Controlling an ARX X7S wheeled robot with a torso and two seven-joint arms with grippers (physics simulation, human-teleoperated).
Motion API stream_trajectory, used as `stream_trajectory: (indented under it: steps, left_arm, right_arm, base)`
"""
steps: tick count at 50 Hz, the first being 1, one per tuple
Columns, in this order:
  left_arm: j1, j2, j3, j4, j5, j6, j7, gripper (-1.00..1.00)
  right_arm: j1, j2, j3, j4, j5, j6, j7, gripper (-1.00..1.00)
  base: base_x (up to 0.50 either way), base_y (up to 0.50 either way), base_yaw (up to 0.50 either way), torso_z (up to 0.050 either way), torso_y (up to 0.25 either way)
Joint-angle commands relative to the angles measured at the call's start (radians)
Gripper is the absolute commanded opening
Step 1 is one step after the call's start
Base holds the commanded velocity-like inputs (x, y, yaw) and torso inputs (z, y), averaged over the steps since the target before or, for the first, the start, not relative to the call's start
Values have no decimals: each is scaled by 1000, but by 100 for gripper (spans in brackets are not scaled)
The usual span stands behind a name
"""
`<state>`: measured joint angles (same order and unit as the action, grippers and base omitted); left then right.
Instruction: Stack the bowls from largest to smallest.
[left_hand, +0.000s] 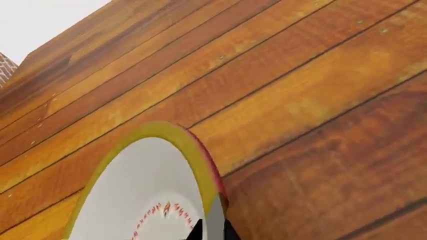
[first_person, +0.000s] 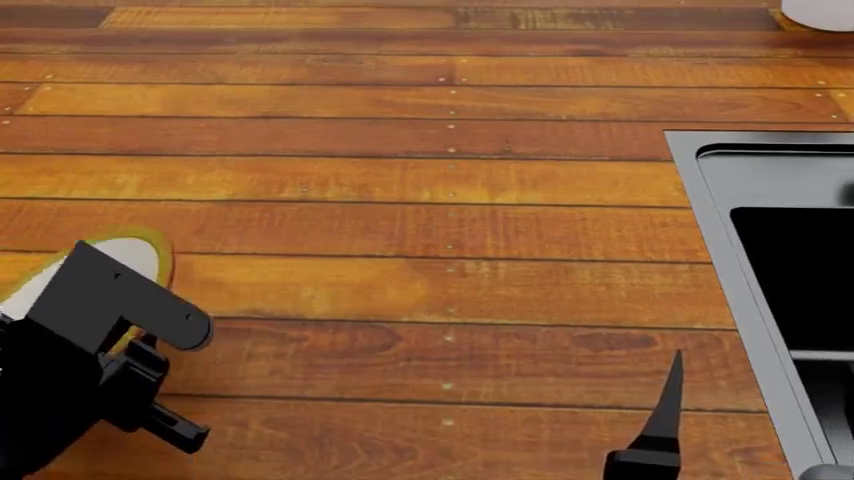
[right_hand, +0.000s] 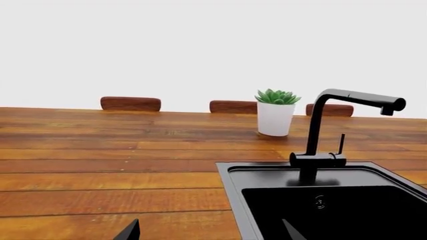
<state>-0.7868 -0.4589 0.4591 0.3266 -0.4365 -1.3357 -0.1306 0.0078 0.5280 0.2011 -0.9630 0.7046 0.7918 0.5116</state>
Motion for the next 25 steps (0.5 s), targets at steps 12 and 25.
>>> stream_trajectory:
  steps: [12, 25]
  left_arm:
    - [-158, -34, -46, 360, -63, -204, -30, -100]
    - [-261, -95, -40, 433, -443, -226, -329, -100]
  right_arm:
    - [-24, -12, 15, -4, -36, -71, -41, 100]
    - [-21, 8, 50, -33, 16, -52, -13, 100]
  base:
    - [0, 0, 0, 0, 0]
    - [-192, -3, 0, 0, 0]
